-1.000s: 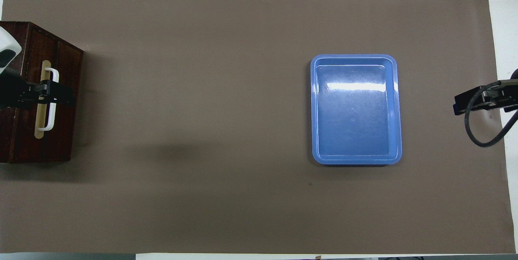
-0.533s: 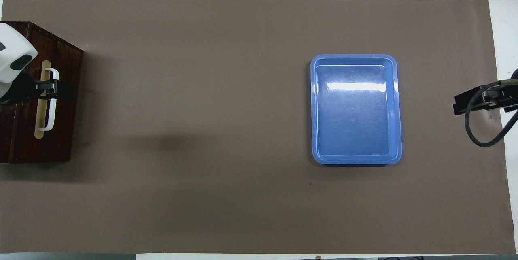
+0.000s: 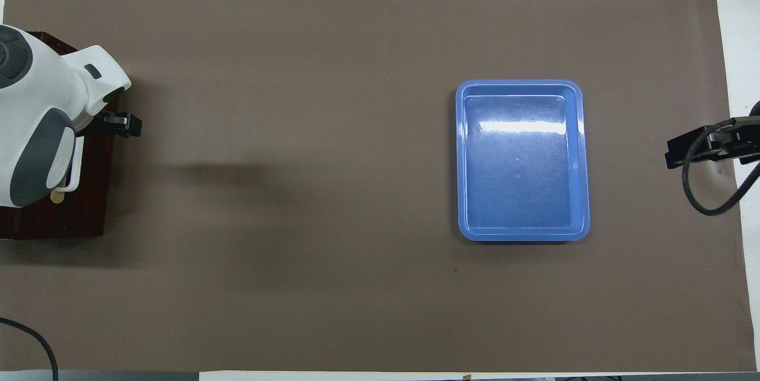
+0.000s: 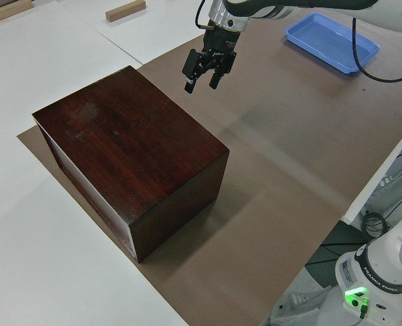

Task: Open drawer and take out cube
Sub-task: 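Pull the drawer handle outward with the left gripper to open it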

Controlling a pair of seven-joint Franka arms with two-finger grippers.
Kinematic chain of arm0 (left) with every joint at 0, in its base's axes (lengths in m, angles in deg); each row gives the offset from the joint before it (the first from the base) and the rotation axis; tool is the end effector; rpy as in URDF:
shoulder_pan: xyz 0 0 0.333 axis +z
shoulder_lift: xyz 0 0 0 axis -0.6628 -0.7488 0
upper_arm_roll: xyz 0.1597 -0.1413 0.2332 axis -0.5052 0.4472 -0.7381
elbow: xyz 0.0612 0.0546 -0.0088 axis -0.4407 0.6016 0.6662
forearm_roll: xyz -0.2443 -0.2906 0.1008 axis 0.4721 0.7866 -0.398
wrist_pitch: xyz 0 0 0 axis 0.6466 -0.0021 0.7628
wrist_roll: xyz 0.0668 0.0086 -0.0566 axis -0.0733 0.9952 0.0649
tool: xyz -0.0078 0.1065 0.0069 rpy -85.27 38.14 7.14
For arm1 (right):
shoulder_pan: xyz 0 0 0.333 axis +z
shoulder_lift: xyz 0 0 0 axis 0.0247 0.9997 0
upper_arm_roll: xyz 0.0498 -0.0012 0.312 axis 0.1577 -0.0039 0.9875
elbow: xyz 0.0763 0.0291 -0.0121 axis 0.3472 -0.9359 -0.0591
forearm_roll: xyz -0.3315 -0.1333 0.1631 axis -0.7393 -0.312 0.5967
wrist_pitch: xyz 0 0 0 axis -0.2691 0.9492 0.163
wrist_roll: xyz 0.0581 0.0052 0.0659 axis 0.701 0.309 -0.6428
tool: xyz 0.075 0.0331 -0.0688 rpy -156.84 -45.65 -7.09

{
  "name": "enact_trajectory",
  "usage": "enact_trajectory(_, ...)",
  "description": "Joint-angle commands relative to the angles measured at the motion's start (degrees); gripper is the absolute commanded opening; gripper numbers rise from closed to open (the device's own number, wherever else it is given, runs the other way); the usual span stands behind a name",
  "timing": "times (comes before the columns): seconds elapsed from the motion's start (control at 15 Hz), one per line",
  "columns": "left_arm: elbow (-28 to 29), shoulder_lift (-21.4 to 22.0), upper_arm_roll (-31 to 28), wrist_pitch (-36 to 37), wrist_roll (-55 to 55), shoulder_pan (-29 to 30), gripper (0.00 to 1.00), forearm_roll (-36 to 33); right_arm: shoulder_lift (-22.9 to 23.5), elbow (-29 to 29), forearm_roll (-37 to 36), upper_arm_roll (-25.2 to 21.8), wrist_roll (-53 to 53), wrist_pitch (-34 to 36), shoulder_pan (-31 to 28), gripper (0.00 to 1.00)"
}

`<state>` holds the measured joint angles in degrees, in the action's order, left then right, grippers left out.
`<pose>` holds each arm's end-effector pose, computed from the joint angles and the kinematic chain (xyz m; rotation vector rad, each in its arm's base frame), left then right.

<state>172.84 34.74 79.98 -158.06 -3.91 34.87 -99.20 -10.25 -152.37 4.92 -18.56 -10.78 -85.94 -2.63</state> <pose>0.5964 -0.0371 0.4474 -2.7820 0.2221 -0.0440 0.5335 -0.0103 0.6197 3.0924 0.0339 -0.1902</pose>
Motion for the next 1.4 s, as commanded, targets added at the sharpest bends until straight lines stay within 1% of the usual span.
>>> enact_trajectory(0.0, 2.38, 0.05, -0.15, -4.15, -0.42, 1.98, 1.00, -2.93, 0.11, 0.48, 0.11, 0.41, 0.10, -0.47, -1.06, 1.00)
enact_trajectory(0.13, 4.23, 0.13, -0.15, -6.97, -0.34, 3.12, 1.00, -3.99, 0.11, 0.57, 0.11, 0.41, 0.09, -0.47, -1.15, 1.00)
enact_trajectory(0.27, 4.68, -0.13, -0.15, -7.68, -0.42, 4.09, 1.00, -4.08, 0.11, 0.48, 0.11, 0.41, 0.10, -0.47, -1.06, 1.00)
enact_trajectory(0.47, 6.78, -0.13, -0.15, -10.49, -0.34, 4.45, 1.00, -4.26, 0.03, 0.48, 0.11, 0.41, 0.10, -0.47, -0.97, 1.00)
enact_trajectory(0.8, 9.24, -0.13, -0.06, -11.99, -0.51, 4.19, 1.00, -4.26, 0.03, 0.48, 0.11, 0.41, 0.01, -0.47, -1.15, 1.00)
enact_trajectory(1.33, 9.34, -0.13, 0.11, -11.02, -0.60, 2.96, 1.00, -4.26, 0.03, 0.48, 0.11, 0.32, 0.01, -0.47, -1.15, 1.00)
